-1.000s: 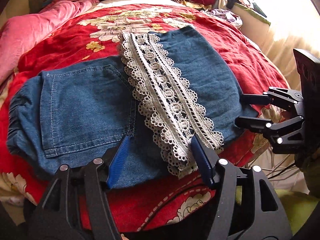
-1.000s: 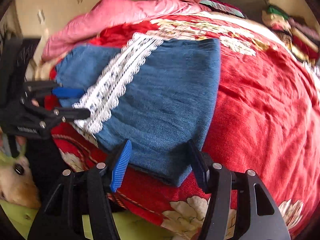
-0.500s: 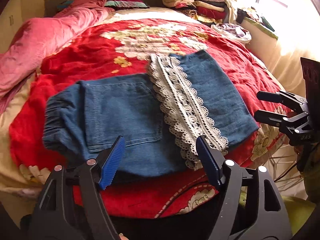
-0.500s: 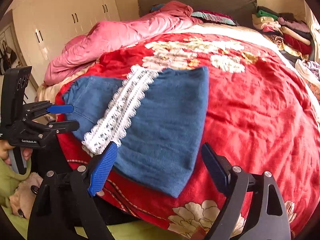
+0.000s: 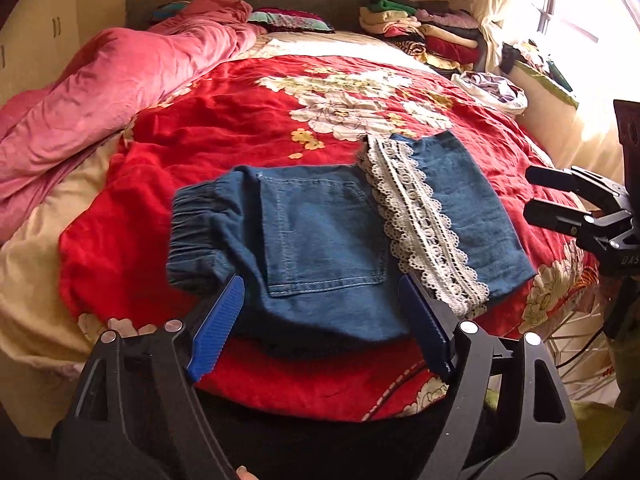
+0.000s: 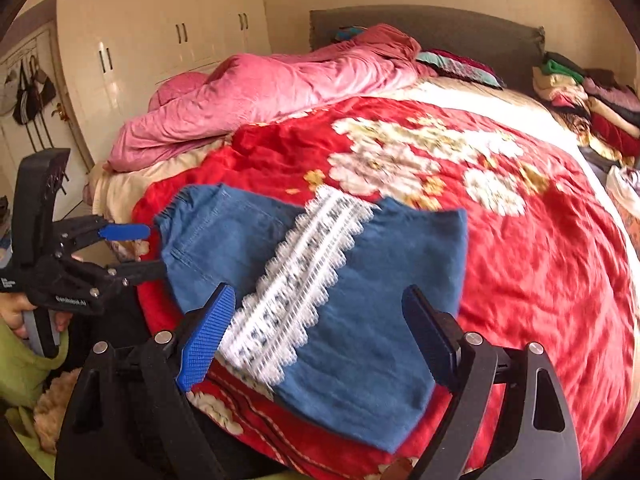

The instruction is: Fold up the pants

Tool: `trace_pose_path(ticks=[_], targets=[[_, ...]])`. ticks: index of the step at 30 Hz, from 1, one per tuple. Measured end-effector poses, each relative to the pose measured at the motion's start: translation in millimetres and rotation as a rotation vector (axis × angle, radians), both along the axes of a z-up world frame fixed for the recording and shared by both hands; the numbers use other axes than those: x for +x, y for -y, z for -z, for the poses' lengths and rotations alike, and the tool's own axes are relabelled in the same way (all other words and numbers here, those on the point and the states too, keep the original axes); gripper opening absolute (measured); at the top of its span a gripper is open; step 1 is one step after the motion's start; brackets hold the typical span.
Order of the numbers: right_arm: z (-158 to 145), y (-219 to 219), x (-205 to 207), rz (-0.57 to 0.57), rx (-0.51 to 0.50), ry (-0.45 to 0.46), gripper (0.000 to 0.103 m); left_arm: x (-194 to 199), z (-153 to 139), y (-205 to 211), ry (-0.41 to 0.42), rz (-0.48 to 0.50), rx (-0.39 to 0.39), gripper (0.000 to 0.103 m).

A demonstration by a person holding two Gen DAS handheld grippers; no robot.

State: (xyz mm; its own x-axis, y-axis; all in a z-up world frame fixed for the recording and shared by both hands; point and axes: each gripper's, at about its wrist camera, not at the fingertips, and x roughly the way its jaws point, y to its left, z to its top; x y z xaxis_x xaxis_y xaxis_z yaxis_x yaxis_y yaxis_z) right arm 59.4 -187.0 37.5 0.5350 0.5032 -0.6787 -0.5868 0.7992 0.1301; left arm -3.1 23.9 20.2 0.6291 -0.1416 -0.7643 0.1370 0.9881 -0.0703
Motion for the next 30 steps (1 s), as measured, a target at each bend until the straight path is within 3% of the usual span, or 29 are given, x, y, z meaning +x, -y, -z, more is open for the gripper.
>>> trace_pose_path(ticks=[11, 24, 30], targets=[[-8, -53, 23, -0.074, -0.034, 0.013, 0.085, -3, 10, -42, -0.015, -0.088, -0.040, 0.079], [-5, -132, 55, -0.211, -0.073, 0.003, 0.085, -1, 41, -93, -0.082, -0.184, -0.211, 0.078], [0, -163, 72, -0.284, -0.099, -0.016, 0.085, 2, 52, -98, -0.107, -0.177, -0.334, 0.061]])
